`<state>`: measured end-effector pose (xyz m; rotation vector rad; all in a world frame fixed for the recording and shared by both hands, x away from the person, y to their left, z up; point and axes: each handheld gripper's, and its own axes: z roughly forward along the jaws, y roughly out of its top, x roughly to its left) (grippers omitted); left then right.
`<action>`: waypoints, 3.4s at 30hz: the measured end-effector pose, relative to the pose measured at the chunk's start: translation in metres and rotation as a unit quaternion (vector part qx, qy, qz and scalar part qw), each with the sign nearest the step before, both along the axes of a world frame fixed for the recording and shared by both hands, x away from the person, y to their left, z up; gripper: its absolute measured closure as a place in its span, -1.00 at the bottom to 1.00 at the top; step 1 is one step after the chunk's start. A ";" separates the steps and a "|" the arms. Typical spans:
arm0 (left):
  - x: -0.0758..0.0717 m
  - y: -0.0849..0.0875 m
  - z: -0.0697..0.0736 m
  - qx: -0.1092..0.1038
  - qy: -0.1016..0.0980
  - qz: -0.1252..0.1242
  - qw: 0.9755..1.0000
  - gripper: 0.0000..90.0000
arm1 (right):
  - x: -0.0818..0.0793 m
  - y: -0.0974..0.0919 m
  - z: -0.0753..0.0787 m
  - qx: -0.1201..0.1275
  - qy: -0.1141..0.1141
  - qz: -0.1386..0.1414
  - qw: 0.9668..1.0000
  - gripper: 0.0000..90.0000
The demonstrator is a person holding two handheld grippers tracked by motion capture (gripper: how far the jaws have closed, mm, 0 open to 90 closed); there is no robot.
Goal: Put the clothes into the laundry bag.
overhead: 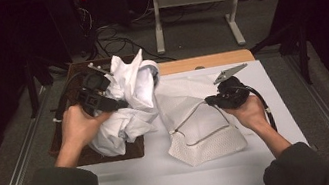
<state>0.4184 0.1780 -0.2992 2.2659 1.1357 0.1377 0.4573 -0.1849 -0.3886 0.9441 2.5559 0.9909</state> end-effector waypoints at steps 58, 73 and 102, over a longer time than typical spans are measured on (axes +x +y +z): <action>0.005 -0.158 -0.164 0.072 0.079 -0.043 0.993 0.47 | -0.014 0.011 -0.004 0.003 -0.016 0.021 1.000 1.00; -0.006 -0.146 -0.127 0.040 0.029 -0.045 0.998 -0.41 | -0.009 0.008 -0.014 -0.005 0.002 0.015 1.000 1.00; -0.005 -0.158 -0.133 -0.024 -0.003 -0.126 0.992 0.76 | -0.005 0.020 -0.002 0.016 -0.004 0.027 1.000 1.00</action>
